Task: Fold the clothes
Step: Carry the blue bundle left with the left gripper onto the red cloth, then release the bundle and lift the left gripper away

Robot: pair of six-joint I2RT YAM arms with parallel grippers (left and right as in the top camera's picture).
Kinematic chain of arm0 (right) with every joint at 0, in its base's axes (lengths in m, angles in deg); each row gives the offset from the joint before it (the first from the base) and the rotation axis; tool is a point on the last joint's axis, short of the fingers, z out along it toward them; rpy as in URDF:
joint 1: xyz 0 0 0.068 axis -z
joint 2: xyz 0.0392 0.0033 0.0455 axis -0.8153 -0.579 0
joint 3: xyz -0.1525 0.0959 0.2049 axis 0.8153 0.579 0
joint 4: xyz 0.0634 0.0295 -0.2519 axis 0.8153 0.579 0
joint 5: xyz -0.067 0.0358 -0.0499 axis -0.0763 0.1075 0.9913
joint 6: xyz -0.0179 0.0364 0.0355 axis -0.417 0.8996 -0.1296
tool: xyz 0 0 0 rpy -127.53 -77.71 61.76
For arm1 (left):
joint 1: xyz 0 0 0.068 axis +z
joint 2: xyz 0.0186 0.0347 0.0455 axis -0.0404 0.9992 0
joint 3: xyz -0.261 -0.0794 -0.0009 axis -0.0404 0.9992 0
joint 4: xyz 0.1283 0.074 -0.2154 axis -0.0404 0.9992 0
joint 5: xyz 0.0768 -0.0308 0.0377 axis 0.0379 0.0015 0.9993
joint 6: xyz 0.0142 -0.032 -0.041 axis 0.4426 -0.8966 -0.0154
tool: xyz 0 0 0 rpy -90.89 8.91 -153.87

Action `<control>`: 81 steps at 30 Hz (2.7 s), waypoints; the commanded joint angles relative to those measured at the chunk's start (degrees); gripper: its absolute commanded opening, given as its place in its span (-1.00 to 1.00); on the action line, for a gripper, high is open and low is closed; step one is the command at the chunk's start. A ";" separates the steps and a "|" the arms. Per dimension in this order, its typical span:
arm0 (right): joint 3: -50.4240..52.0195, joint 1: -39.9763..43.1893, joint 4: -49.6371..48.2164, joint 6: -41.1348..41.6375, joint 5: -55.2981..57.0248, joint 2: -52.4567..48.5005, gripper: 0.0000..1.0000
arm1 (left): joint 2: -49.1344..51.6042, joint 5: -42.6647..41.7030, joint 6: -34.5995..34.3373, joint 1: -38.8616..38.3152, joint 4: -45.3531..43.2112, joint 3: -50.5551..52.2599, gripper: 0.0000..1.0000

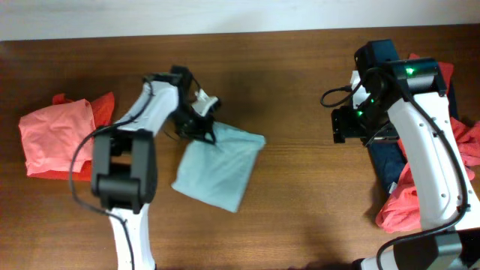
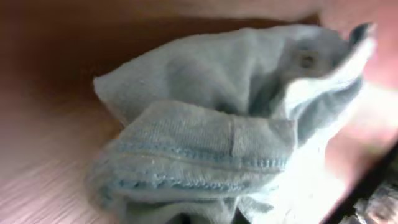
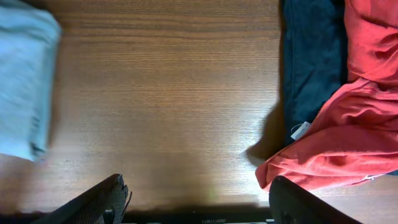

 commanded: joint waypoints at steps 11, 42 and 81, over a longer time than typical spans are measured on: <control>-0.63 0.26 -0.15 -0.22 1.09 1.40 0.57 | -20.61 24.04 -0.85 16.17 0.46 -3.43 -0.99; -0.63 0.26 -0.20 -0.22 1.11 1.40 0.59 | -20.81 20.92 -0.92 39.01 -10.95 -7.10 -0.99; -0.63 0.26 -0.87 -0.20 1.07 1.40 0.59 | -12.96 18.29 -8.83 50.31 -13.68 -7.10 0.98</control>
